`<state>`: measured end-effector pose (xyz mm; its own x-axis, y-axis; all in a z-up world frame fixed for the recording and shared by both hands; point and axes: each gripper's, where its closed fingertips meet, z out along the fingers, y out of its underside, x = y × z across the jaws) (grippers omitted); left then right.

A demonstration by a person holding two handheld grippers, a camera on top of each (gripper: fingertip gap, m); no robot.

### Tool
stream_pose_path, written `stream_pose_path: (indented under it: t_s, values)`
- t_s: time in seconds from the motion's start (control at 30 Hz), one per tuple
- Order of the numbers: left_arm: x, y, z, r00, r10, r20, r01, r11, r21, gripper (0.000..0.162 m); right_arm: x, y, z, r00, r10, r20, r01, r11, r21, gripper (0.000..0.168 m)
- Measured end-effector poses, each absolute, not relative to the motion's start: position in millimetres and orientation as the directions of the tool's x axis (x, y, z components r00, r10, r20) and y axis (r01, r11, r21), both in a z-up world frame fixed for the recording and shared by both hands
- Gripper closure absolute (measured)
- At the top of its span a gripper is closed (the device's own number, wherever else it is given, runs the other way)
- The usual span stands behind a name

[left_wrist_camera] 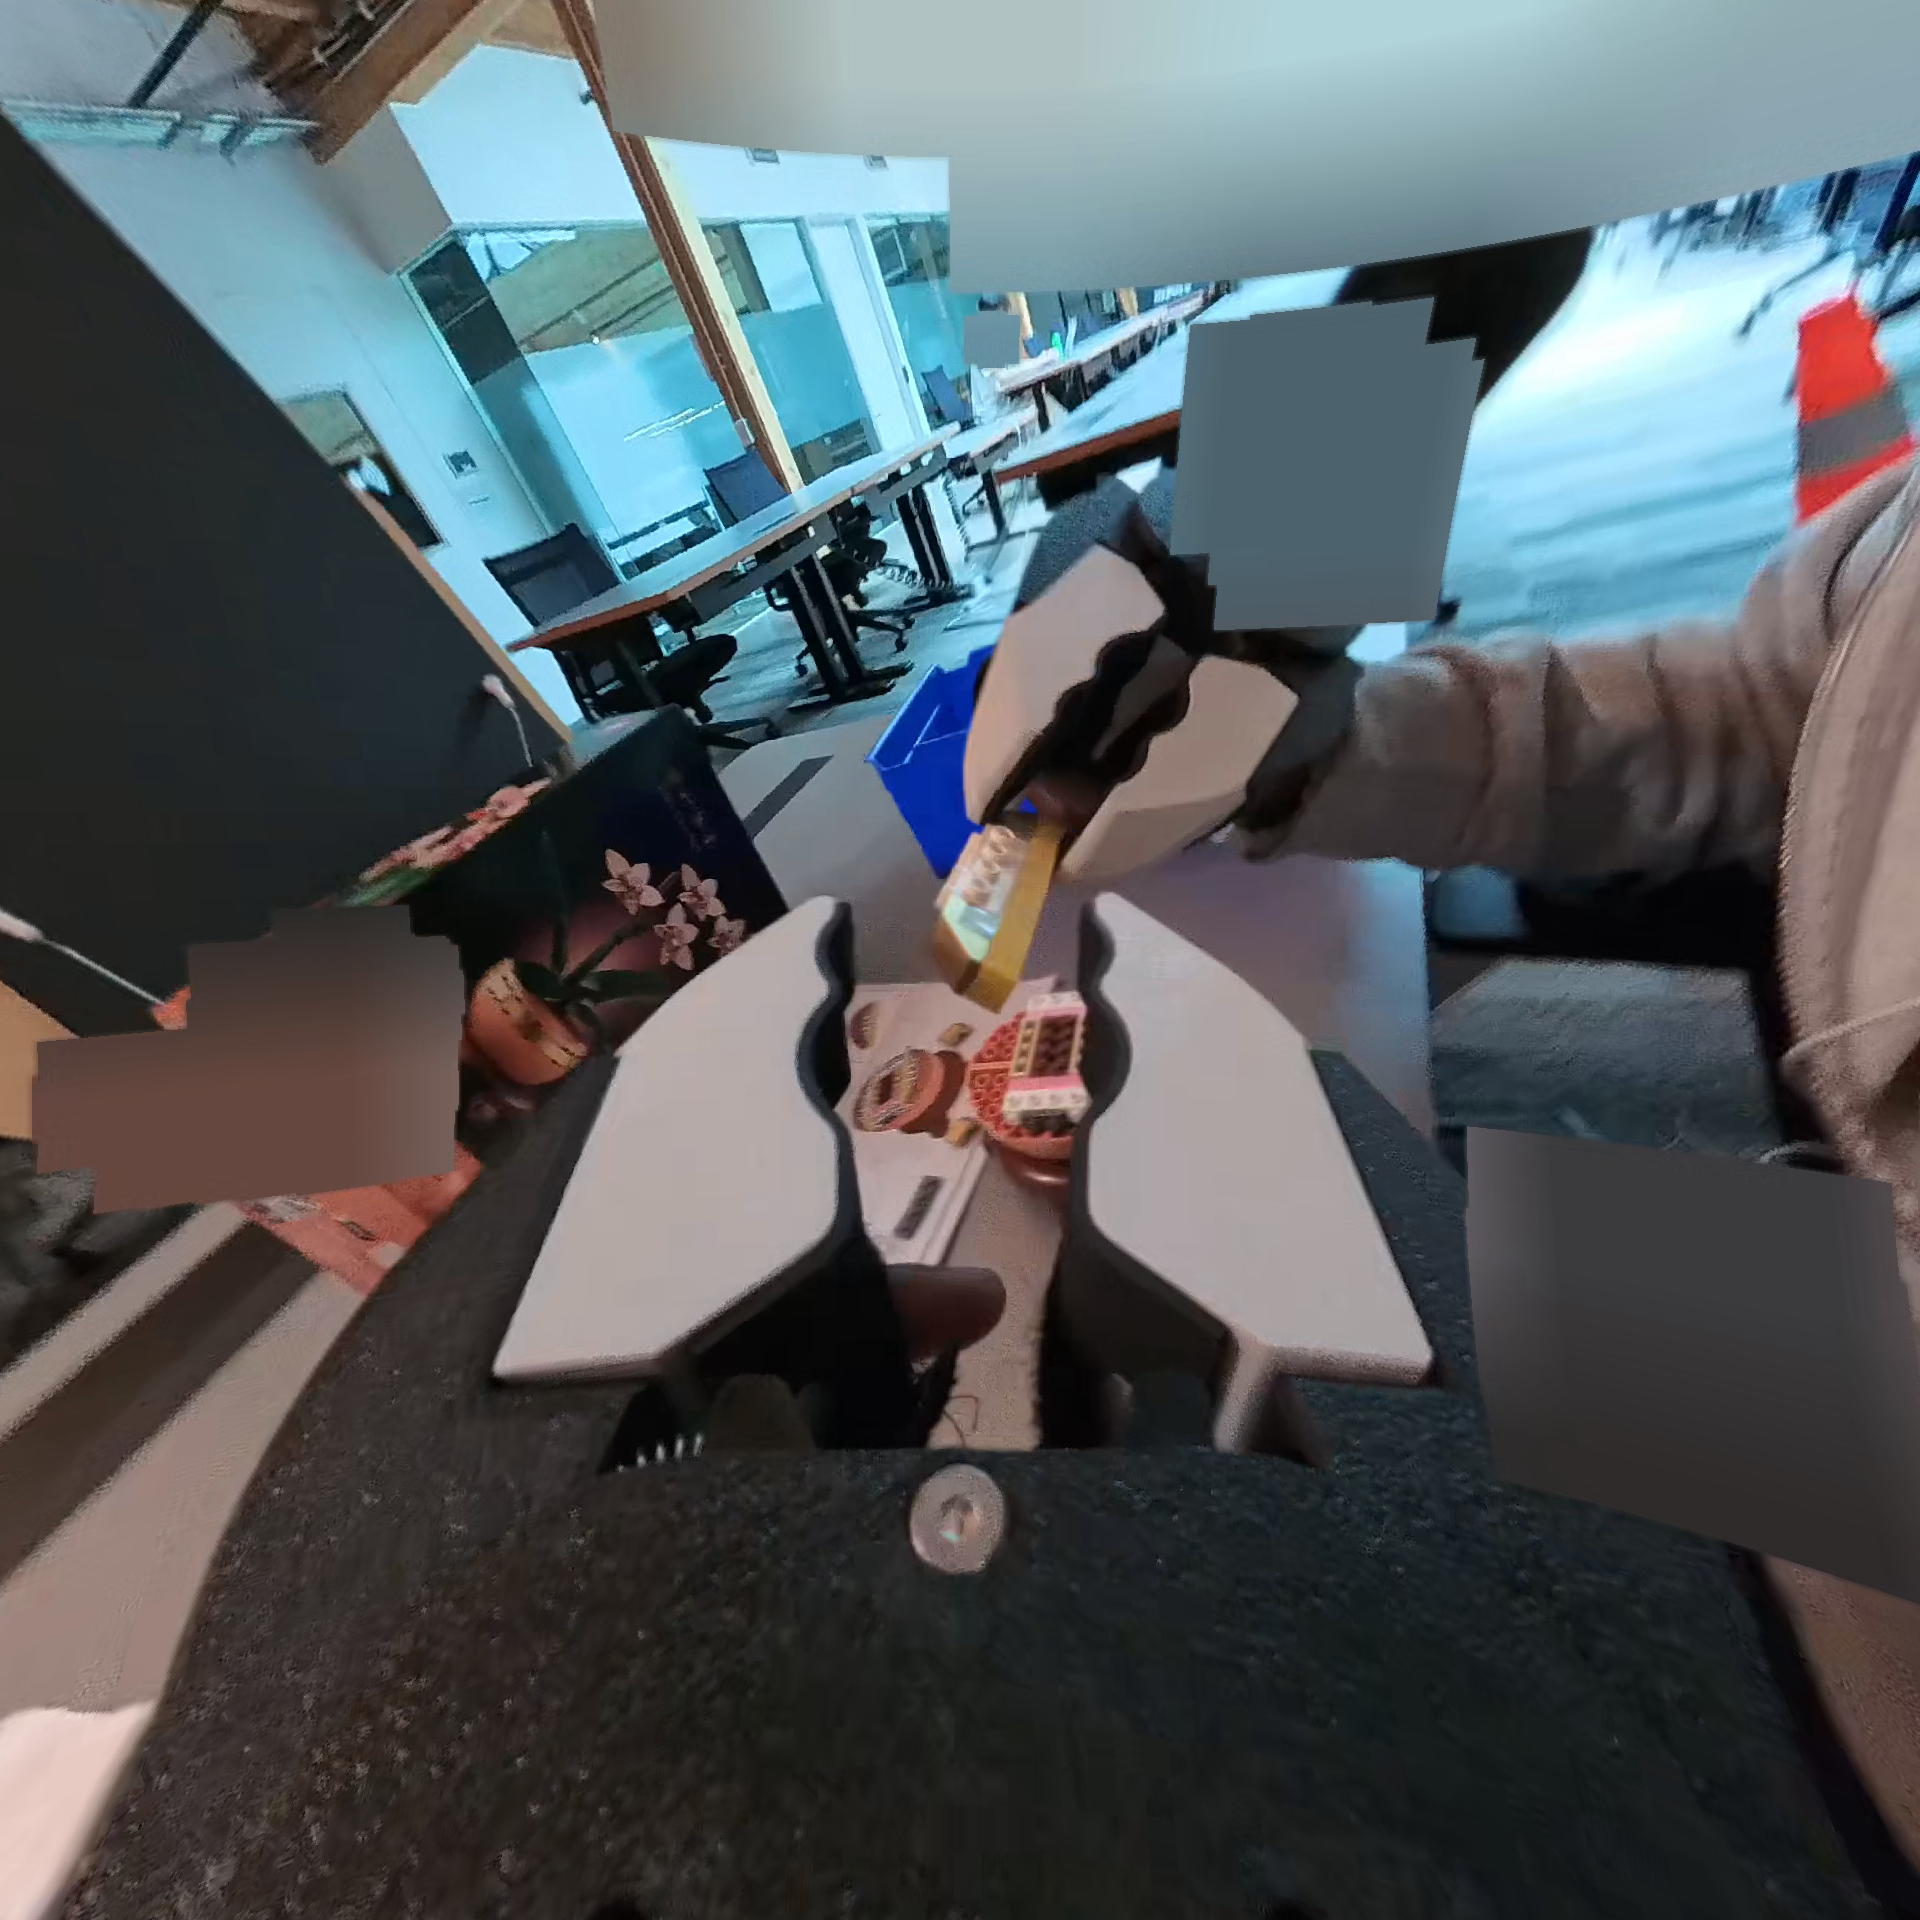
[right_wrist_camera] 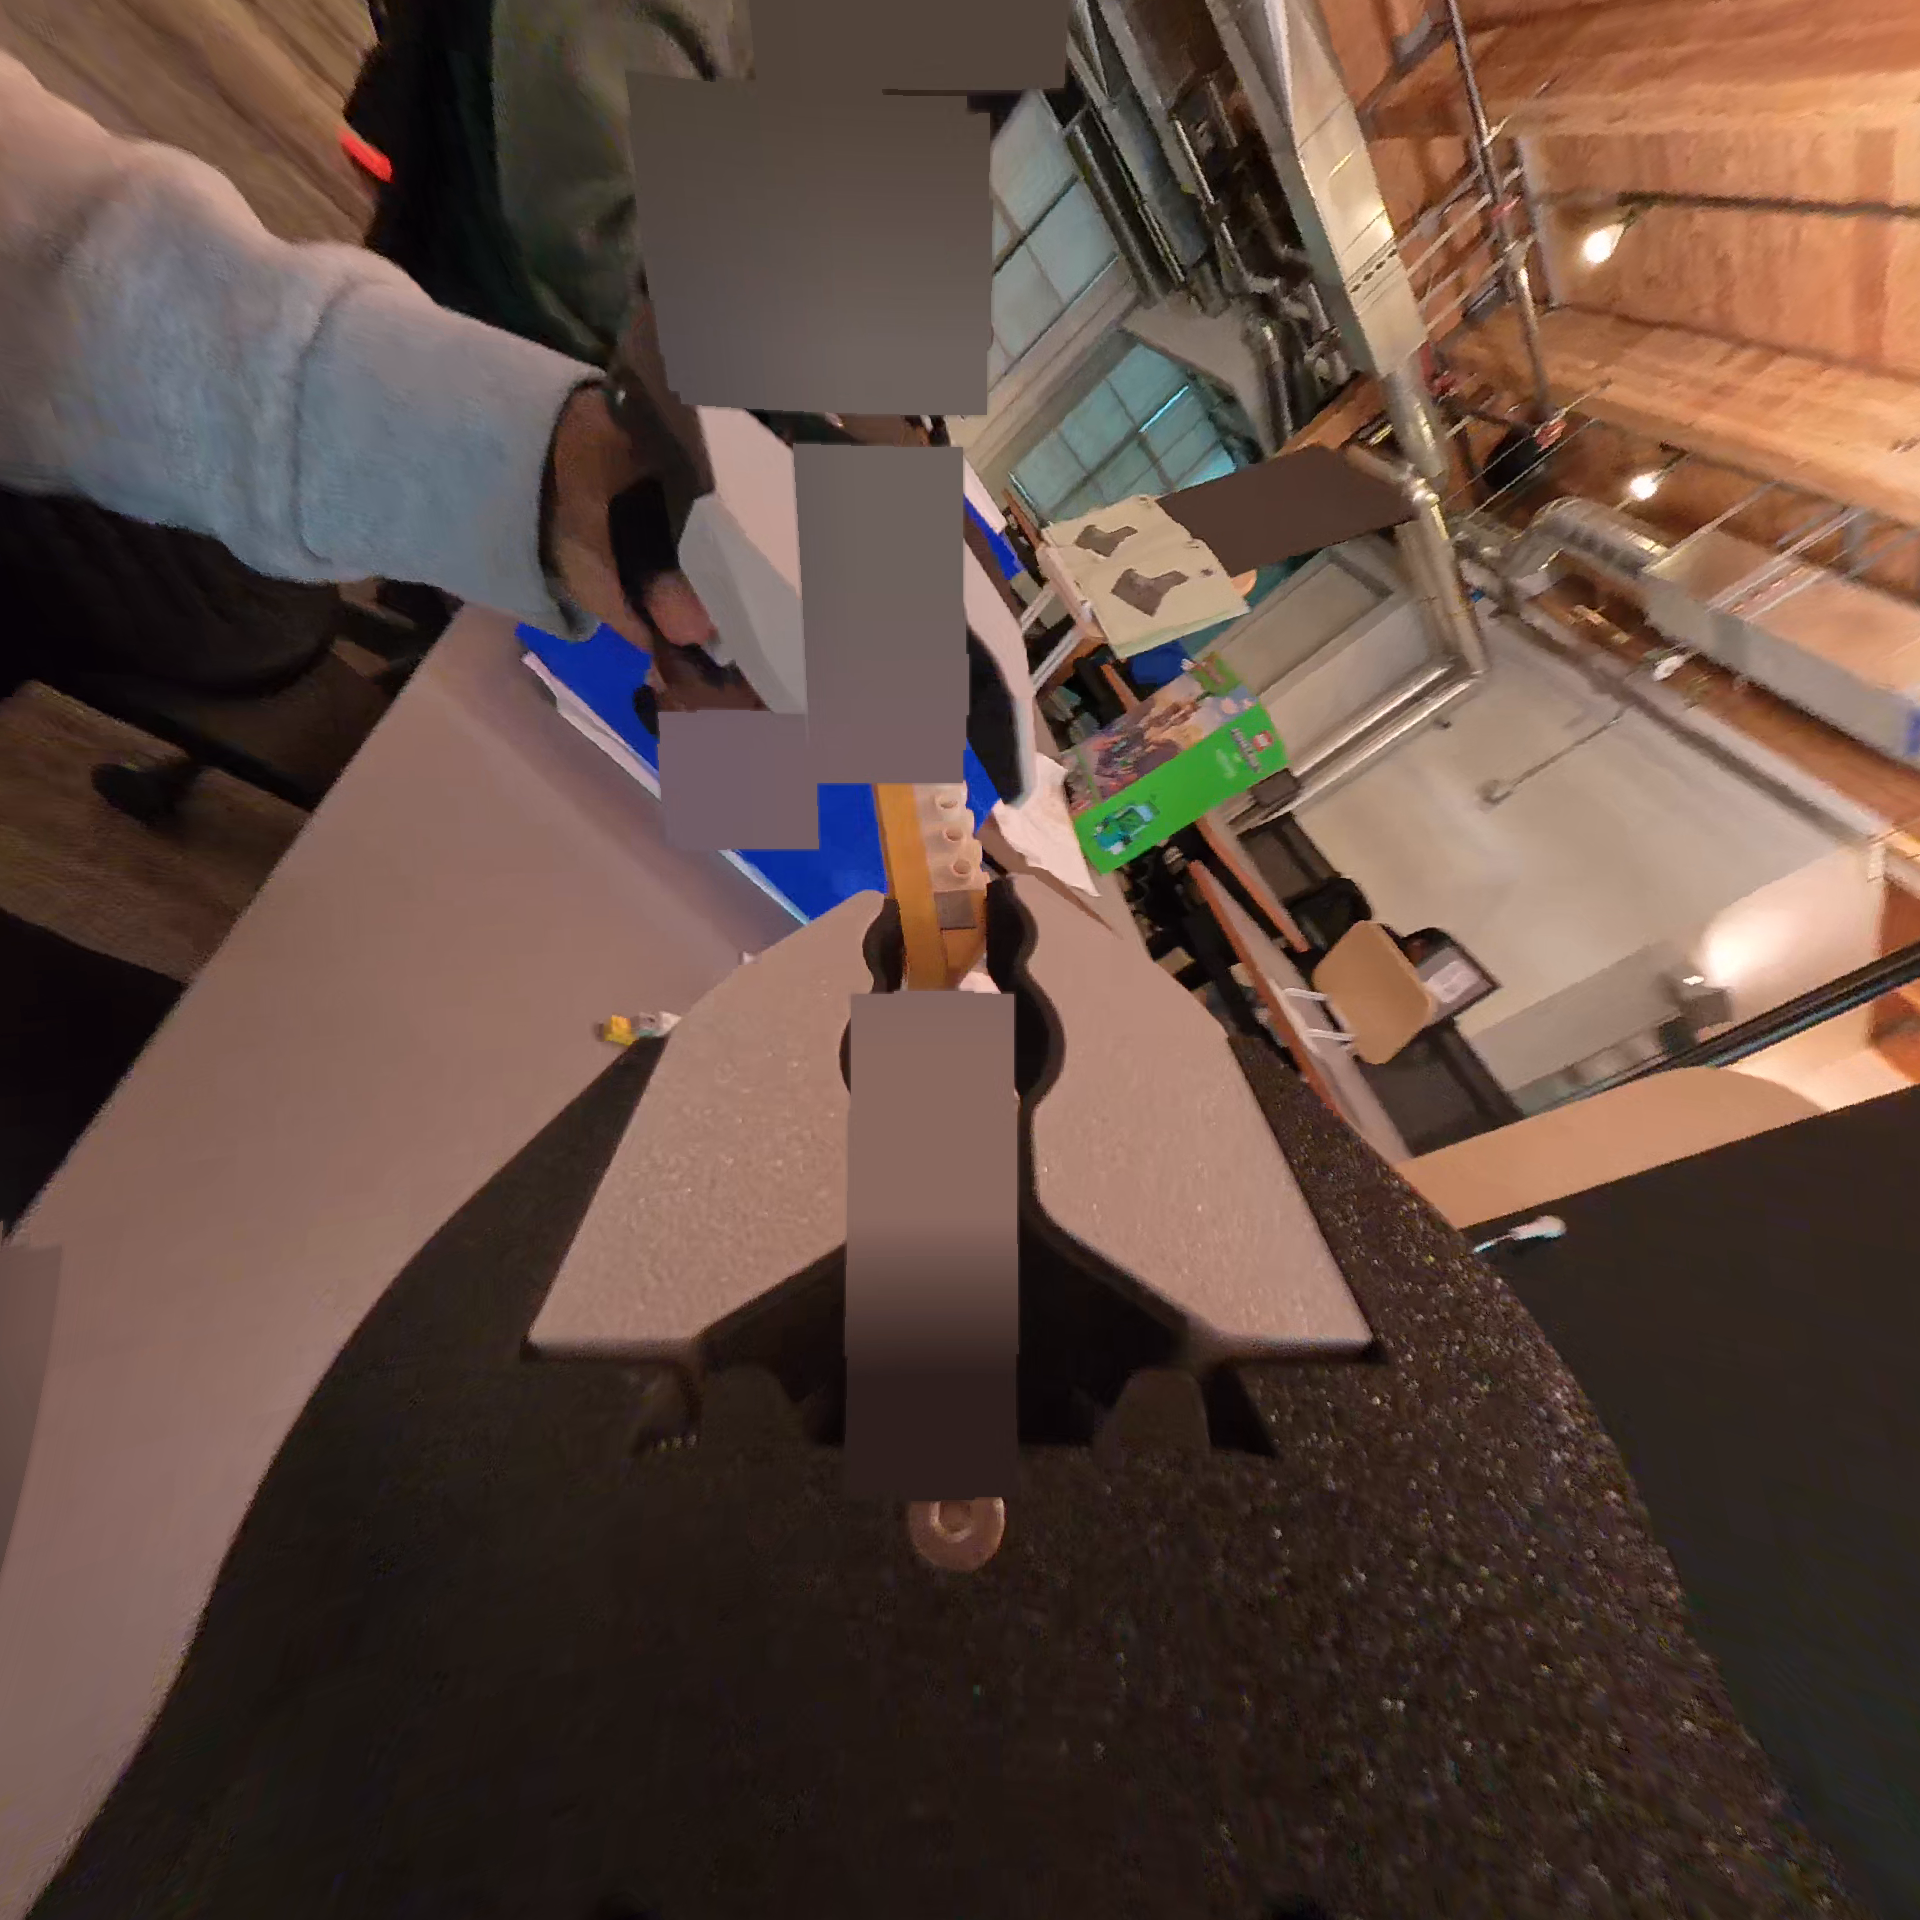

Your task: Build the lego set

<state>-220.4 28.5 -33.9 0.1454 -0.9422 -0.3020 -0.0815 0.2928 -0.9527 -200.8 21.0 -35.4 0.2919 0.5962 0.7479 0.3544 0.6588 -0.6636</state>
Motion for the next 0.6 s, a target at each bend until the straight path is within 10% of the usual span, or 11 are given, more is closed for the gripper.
stream_pose_path:
  t_s: [0.17,0.33,0.6]
  values:
    - [-218,20,-39,0.003,-0.996,0.089,0.062,-0.089,-0.994,0.116,-207,11,-36,0.265,0.475,0.839,0.403,0.736,-0.544,0.153]
    - [-213,7,-51,-0.114,-0.967,0.227,0.072,-0.235,-0.969,0.149,-208,4,-48,0.227,0.453,0.862,0.445,0.739,-0.505,0.152]
    - [-206,5,-83,-0.108,-0.991,0.084,-0.015,-0.083,-0.996,0.151,-173,15,-59,0.349,0.916,0.199,0.229,0.122,-0.966,0.132]
